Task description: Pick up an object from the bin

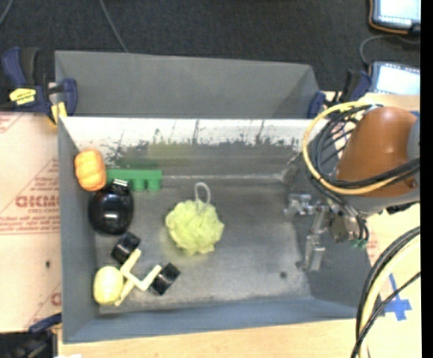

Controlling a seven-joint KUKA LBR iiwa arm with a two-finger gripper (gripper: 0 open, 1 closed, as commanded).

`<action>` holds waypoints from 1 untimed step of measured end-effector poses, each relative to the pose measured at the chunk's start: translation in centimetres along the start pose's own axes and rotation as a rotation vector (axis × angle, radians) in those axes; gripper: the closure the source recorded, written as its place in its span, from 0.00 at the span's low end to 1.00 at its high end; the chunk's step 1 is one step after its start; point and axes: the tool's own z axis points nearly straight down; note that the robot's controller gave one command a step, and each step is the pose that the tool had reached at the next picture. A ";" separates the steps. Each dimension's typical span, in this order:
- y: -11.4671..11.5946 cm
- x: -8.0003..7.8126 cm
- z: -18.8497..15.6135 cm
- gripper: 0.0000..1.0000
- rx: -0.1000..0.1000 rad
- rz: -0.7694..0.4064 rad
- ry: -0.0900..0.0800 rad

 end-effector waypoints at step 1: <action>0.0 -0.2 -0.4 0.00 0.002 -0.003 -0.008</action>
Offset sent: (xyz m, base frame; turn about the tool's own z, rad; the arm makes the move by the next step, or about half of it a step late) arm 0.0243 0.0517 0.1037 0.3890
